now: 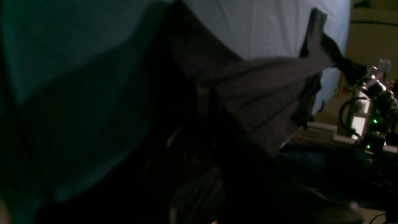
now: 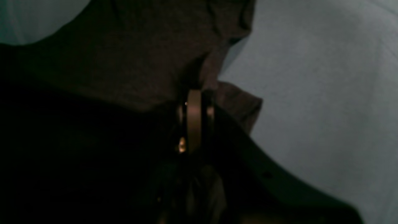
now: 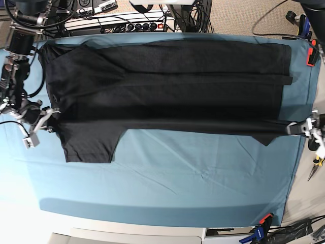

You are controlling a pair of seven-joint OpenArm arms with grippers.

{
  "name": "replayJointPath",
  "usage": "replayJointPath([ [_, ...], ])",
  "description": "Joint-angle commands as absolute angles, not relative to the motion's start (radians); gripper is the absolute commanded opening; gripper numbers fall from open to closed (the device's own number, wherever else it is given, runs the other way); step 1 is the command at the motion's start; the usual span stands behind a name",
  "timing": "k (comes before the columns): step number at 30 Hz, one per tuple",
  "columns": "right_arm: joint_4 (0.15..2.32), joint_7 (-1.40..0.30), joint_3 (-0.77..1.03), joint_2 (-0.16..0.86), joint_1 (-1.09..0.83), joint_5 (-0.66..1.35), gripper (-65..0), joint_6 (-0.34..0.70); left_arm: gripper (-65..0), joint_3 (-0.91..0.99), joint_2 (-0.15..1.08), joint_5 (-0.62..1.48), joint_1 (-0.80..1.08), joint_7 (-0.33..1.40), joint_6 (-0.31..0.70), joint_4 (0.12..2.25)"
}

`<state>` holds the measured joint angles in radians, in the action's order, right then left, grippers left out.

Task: Fold the T-shirt properly
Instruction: 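Drag the hem with both grippers up over the folded shoulder edge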

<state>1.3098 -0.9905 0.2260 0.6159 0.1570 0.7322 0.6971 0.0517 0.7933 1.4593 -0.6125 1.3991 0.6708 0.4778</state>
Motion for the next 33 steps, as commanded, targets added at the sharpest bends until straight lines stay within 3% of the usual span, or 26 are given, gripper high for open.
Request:
replayJointPath([
  [1,1.329,-0.991,0.237,0.652,0.174,0.753,-65.0,0.698,-65.0,0.056,0.831,1.484,-0.639,1.396,0.67,0.494],
  [18,1.331,-1.122,0.265,0.697,0.14,0.955,-65.0,0.698,-65.0,0.056,0.857,1.484,-0.565,1.396,0.654,0.536],
  [27,1.523,-1.121,0.428,0.692,-0.057,0.961,-65.0,0.698,-65.0,0.247,0.857,1.484,-0.332,1.396,0.671,0.85],
  [33,1.587,-1.121,0.495,0.692,-0.167,0.987,-65.0,0.698,-65.0,0.332,0.856,1.484,-0.197,1.396,0.671,0.907],
])
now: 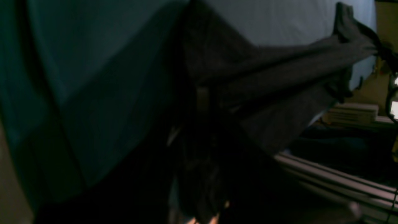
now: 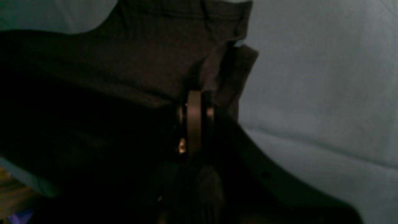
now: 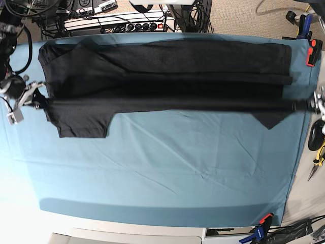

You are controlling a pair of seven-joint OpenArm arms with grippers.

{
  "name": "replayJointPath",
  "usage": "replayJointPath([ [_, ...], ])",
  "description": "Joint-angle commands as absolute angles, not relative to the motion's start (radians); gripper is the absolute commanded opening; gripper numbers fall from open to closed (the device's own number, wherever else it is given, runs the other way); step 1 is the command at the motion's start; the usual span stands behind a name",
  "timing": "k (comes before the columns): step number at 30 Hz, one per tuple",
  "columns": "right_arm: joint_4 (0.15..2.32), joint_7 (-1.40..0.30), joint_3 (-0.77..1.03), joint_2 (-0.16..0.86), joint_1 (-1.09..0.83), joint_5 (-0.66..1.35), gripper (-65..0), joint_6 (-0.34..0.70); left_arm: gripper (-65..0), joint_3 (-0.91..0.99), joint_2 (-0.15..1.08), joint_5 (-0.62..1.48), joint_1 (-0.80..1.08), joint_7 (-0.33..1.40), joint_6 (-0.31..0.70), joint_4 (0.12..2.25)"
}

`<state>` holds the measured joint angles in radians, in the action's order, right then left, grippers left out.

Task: Fold the T-shirt properly
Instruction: 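Drag the hem with both grippers up over the folded shoulder edge, then release the hem and lift both grippers away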

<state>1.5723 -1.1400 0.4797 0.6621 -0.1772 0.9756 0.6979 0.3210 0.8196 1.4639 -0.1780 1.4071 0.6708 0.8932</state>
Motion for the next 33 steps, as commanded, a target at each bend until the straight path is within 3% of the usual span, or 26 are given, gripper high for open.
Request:
replayJointPath([
  [1,1.591,-1.122,0.501,0.692,-0.181,0.992,-65.0,0.698,-65.0,0.345,0.855,1.484,-0.179,1.396,0.671,0.907],
  [18,1.591,-1.184,0.504,0.665,-0.258,0.969,-65.0,0.698,-65.0,0.422,0.845,1.484,-0.022,1.396,0.656,0.948],
  [20,1.591,-1.225,0.504,0.638,-0.258,0.973,-64.7,0.698,-50.1,0.422,0.845,1.484,-0.022,1.396,0.656,0.948],
  [22,1.591,-1.247,0.504,0.605,-0.259,0.971,-45.5,0.698,-39.3,0.422,0.845,1.484,-0.022,1.396,0.656,0.948],
  [23,1.591,-1.246,0.504,0.589,-0.26,0.971,-38.5,0.698,-37.9,0.422,0.846,1.484,-0.022,1.396,0.655,0.949],
  [24,1.591,-1.239,0.504,0.574,-0.26,0.972,-35.4,0.698,-37.9,0.422,0.846,1.484,-0.022,1.396,0.655,0.95],
  [33,1.59,-1.078,0.561,0.492,-0.121,0.83,-35.4,0.698,-37.9,0.422,0.853,1.484,-0.023,1.396,0.656,1.045],
])
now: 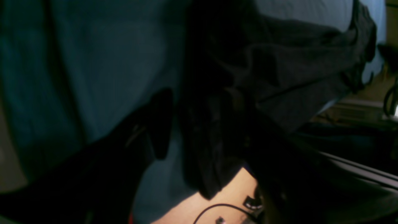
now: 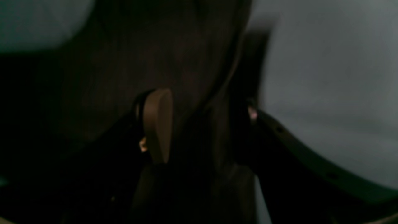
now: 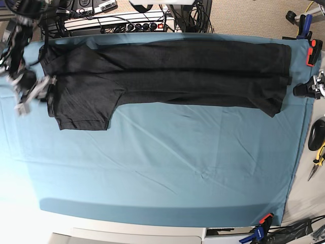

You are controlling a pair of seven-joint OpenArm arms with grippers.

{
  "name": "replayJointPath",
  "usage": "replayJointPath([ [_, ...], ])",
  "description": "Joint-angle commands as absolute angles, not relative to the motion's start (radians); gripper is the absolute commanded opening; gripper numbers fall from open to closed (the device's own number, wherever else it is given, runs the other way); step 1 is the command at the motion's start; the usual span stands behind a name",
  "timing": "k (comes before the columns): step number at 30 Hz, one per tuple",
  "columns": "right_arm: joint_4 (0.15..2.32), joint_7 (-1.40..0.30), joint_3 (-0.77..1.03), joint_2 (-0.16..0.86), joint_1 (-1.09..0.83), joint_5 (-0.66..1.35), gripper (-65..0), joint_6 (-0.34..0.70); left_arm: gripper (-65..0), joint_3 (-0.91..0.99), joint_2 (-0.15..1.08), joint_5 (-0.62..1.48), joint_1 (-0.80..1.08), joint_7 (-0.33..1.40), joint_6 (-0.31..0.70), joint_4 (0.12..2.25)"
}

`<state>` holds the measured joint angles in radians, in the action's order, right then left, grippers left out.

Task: Fold the T-shirt properly
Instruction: 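Release the hem and lift both grippers away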

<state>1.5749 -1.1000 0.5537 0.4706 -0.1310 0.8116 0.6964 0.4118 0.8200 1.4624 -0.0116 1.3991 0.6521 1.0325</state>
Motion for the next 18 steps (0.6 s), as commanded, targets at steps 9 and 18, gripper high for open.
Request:
replayJointPath([
  [9,1.374,-1.017,0.57,0.389,0.156,0.635,-35.4,0.628,-38.0,0.422,0.848,1.484,-0.028,1.396,0.679,1.122],
  [18,0.949,-1.036,0.57,0.385,0.405,0.638,-35.4,0.607,-38.0,0.422,0.848,1.484,-0.028,1.396,0.679,1.122],
])
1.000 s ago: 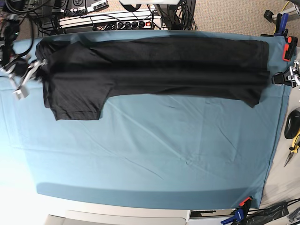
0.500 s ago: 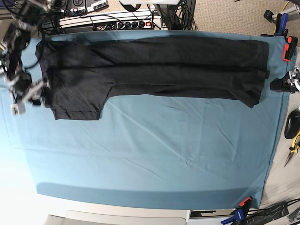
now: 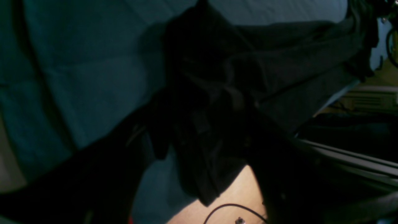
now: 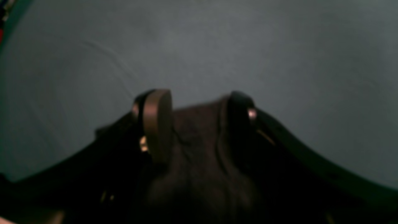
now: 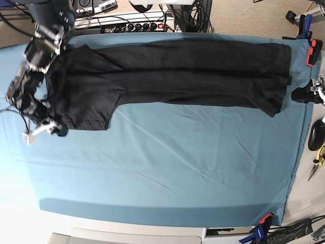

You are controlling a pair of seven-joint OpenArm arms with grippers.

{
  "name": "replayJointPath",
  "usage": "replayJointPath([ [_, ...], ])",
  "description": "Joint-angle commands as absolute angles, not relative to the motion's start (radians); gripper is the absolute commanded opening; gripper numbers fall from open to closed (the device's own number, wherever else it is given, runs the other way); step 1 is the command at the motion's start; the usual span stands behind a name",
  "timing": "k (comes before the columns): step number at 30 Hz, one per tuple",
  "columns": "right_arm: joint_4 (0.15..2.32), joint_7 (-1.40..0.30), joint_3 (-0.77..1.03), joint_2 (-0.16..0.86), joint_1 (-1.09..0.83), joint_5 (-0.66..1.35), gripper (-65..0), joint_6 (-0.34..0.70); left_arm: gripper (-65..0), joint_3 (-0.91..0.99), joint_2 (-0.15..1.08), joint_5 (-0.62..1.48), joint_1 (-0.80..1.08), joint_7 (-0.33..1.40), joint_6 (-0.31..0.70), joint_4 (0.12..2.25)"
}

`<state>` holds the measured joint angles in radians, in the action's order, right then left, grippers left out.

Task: Fold the T-shirt properly
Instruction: 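Release the hem and lift both grippers away, then grasp the strip's end with the right gripper and fold it inward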

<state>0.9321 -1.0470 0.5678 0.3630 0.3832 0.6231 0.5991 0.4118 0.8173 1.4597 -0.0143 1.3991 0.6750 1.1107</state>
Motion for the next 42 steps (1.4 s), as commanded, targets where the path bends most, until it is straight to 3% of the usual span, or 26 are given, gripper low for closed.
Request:
replayJointPath([
  [1,0.924,-1.05,0.569,0.384,0.417,0.638,-35.4,0.602,-38.0,0.422,0.848,1.484,-0.028,1.396,0.679,1.122],
  [3,0.892,-1.066,0.569,0.385,0.428,0.638,-38.7,0.592,-38.0,0.422,0.848,1.484,-0.028,1.396,0.679,1.122],
  [6,0.888,-1.095,0.57,0.381,0.427,0.639,-62.5,0.593,-38.0,0.422,0.848,1.484,-0.028,1.396,0.679,1.122],
  [7,0.889,-1.108,0.569,0.379,0.427,0.641,-65.0,0.599,-38.0,0.422,0.848,1.484,-0.028,1.396,0.679,1.122],
  [12,0.917,-1.227,0.569,0.377,0.427,0.82,-65.0,0.686,-38.0,0.422,0.848,1.484,-0.028,1.396,0.679,1.122],
  [16,1.022,-1.396,0.569,0.366,0.426,0.953,-65.0,0.698,-38.0,0.422,0.848,1.484,-0.028,1.396,0.679,1.122],
  [22,1.29,-1.396,0.484,0.341,0.323,0.995,-65.0,0.698,-38.0,0.422,0.847,1.484,-0.028,1.396,0.679,1.122],
  [33,1.675,-1.396,0.134,0.248,-0.043,0.97,-65.0,0.698,-38.0,0.422,0.847,1.484,-0.028,1.396,0.679,1.121],
  [42,1.922,-1.396,0.107,0.249,-0.287,0.931,-65.0,0.698,-38.0,0.422,0.847,1.484,-0.028,1.396,0.68,1.121],
])
